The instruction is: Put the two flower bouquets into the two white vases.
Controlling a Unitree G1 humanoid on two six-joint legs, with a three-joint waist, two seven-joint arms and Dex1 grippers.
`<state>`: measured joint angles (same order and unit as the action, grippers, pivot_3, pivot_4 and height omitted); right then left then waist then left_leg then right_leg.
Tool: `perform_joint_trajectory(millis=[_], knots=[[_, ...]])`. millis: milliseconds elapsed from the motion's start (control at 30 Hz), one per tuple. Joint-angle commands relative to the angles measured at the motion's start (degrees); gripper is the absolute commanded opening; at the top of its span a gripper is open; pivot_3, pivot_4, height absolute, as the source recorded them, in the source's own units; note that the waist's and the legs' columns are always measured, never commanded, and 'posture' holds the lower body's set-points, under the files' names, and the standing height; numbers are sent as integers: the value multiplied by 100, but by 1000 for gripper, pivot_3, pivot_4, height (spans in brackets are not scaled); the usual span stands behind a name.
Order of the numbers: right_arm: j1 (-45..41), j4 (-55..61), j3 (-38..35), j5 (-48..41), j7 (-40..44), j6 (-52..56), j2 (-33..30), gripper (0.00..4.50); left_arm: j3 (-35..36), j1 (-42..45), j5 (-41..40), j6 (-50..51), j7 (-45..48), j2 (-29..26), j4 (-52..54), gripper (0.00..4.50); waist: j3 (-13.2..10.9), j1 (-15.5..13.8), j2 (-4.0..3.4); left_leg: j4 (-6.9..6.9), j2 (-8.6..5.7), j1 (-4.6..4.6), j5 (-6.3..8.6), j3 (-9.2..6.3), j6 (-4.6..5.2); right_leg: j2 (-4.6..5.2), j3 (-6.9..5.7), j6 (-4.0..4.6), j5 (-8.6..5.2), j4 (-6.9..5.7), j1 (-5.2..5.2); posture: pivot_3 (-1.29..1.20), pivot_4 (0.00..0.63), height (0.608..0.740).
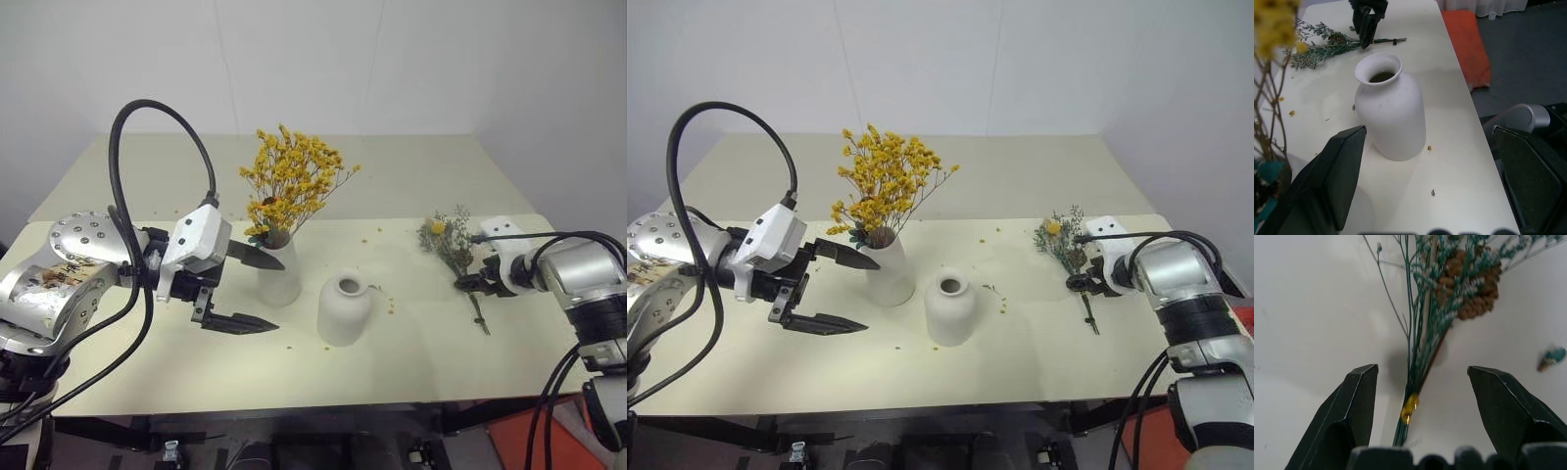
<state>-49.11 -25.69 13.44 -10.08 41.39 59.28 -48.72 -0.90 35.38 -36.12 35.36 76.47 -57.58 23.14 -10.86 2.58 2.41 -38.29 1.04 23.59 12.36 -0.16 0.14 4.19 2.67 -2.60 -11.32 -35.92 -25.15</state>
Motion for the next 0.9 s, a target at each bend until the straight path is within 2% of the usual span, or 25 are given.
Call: perform_joint_trajectory(millis=[33, 67, 167, 433, 467, 633, 733, 900], knots=[[-307, -466, -9, 230, 164, -335, 65, 3488, -5, 146, -26, 55, -57, 0, 144, 4500, 0, -4, 0, 0, 0, 0, 0, 0, 0, 0, 0, 3, 2, 0, 0, 0, 150, 740], [-367, -581, -23, 249, 220, -349, 99, 3488, -12, 164, -33, 70, -66, 2, 144, 4500, 0, -4, 0, 0, 0, 1, 0, -1, 0, 0, 0, 14, 9, 0, 0, 0, 150, 740], [-519, -917, -33, 332, 362, -367, 189, 2932, -56, 191, -2, 88, -99, 11, 145, 4500, 0, -5, 0, 0, -1, 2, 0, -1, 0, 1, 0, 23, 15, 0, 0, 0, 150, 740], [-546, -1083, -43, 538, 603, -344, 214, 155, -92, 202, -13, 153, -168, 22, 223, 4500, 0, -2, 0, 0, -2, 1, 0, -1, 0, 2, 0, 23, 15, 0, 1, 0, 150, 740], [-533, -1047, -73, 538, 613, -312, 205, 34, -98, 215, -5, 147, -168, 26, 207, 4500, 0, 1, 0, 0, -2, 0, 0, -1, 0, 1, 0, 22, 14, -1, 1, 0, 150, 740], [-343, -586, -503, 458, 290, -1, 189, 34, -111, 269, 10, 117, -159, 51, 137, 4500, 0, -3, -1, 0, -3, -1, 0, -1, 0, 1, 0, 23, 15, -2, 1, 0, 150, 740], [20, 275, -1322, 314, -353, 390, 268, 34, 14, 294, -58, 116, -189, 89, 24, 4500, 0, -16, -1, 0, -2, 1, 0, -3, 0, 2, -1, 22, 14, -4, 1, 0, 150, 740], [1095, 2768, -2927, 35, -1367, 67, 950, 34, 280, 201, -87, 10, -75, 7, -295, 4500, 0, -26, -1, -3, -4, 2, 0, -7, 0, 1, -2, 14, 10, -11, 0, 0, 150, 740]])
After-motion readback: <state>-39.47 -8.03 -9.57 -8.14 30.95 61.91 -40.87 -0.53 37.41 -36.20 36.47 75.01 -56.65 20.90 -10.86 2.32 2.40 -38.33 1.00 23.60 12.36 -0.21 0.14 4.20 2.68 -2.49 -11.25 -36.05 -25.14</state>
